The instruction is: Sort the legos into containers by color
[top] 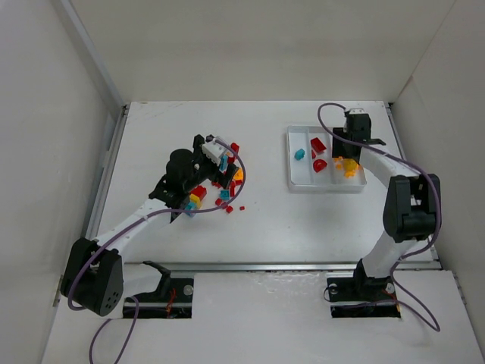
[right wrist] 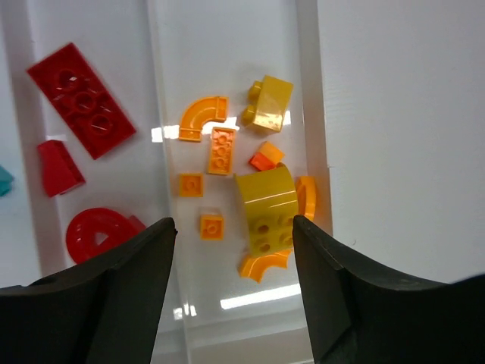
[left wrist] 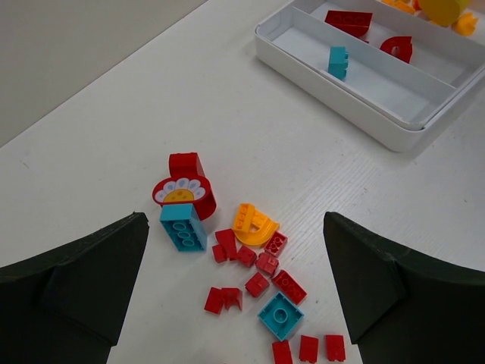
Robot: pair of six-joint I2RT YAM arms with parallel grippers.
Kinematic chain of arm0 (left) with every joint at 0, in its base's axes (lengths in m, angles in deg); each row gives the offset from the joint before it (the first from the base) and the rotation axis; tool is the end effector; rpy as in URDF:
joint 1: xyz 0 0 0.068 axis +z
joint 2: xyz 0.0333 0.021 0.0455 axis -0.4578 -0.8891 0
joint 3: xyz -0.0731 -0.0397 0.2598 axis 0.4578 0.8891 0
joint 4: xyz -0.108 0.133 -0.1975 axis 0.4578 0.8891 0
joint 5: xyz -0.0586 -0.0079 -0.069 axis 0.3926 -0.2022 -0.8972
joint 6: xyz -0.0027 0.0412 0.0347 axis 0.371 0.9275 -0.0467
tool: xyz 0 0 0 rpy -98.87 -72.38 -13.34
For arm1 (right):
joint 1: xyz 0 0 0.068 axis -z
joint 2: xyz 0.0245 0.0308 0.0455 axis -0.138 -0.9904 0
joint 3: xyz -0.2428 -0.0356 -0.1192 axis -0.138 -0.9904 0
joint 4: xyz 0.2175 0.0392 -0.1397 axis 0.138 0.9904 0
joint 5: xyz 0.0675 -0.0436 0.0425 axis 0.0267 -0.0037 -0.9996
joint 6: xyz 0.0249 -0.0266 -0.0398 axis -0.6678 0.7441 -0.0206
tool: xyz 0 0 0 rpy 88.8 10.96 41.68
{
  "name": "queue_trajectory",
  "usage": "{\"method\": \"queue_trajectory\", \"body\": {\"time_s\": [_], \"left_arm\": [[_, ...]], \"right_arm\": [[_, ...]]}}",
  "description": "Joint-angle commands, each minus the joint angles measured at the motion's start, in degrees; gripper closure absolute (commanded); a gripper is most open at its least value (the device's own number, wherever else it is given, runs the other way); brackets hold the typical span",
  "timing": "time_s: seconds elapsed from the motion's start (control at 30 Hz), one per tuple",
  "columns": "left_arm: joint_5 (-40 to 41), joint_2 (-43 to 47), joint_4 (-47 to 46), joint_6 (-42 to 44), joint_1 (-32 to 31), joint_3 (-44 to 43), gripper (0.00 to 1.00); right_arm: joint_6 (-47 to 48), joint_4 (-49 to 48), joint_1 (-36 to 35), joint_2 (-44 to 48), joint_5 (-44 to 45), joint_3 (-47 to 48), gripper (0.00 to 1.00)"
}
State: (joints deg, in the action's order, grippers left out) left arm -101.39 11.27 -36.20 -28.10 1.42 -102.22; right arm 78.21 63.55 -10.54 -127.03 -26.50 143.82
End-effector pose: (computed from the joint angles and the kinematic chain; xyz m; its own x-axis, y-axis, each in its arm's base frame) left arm 0.2426 -0.1291 0.2862 0.1198 0.2235 -0.9673 0.6774 0.6939 0.2442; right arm 0.3846 0.0093 0.2232 -0.7094 -0.0352 -0.7039 0.1198 0.9782 -0.1696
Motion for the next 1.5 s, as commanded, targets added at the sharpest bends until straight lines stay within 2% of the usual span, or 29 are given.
{"method": "queue_trajectory", "body": {"time_s": [0.0, 0.2, 0.23, 0.37, 0.43, 0.57, 0.6, 0.7, 0.83, 0.97, 1.13, 1.33, 1.47], "left_arm": [[-0.1, 0.9, -3.2, -1.2, -0.2, 0.4, 0.00], [0.4, 0.4, -3.2, -1.2, -0.2, 0.4, 0.00], [0.4, 0.4, -3.7, -1.2, -0.2, 0.4, 0.00], [0.4, 0.4, -5.4, -3.1, -0.2, 1.5, 0.00], [1.2, 0.4, -6.2, -3.6, -0.2, 2.6, 0.00], [10.8, 1.4, -6.8, -8.0, -0.2, 3.9, 0.00], [17.0, 1.4, -7.3, -9.1, -0.2, 4.6, 0.00], [25.4, 2.8, -7.3, -10.9, -0.2, 6.9, 0.00], [31.7, 4.4, -7.3, -10.4, -0.2, 9.2, 0.00], [36.7, 6.5, -7.3, -8.2, -0.2, 10.6, 0.00], [37.2, 7.1, -6.2, -6.5, 1.3, 11.8, 0.00], [34.6, 7.6, -5.1, -10.1, 2.9, 13.0, 0.00], [33.1, 7.6, -5.1, -10.7, 2.9, 13.0, 0.00]], "right_arm": [[1.4, -3.1, -1.1, 6.1, -0.4, 0.6, 0.31], [1.4, -3.6, -2.0, 9.5, -2.6, -0.1, 0.34], [4.4, -3.1, -3.0, 10.9, -3.3, -0.1, 0.35], [19.8, -4.3, -14.6, 13.4, -5.3, -2.3, 0.33], [21.7, -4.3, -20.1, 12.8, -7.0, -2.3, 0.33], [16.9, -4.3, -25.0, 8.3, -9.3, 1.9, 0.33], [13.5, -4.3, -25.8, 6.8, -10.0, 3.3, 0.33], [8.5, -4.3, -28.7, 0.5, -11.2, 9.5, 0.33], [3.4, -2.2, -32.3, -8.1, -10.7, 18.9, 0.33], [-1.1, 0.7, -33.4, -14.6, -14.5, 26.3, 0.33], [-2.7, 0.1, -34.6, -18.6, -15.8, 29.1, 0.33], [-4.5, 3.7, -35.1, -25.8, -19.6, 35.1, 0.33], [-4.5, 4.3, -36.2, -25.9, -20.2, 32.6, 0.33]]}}
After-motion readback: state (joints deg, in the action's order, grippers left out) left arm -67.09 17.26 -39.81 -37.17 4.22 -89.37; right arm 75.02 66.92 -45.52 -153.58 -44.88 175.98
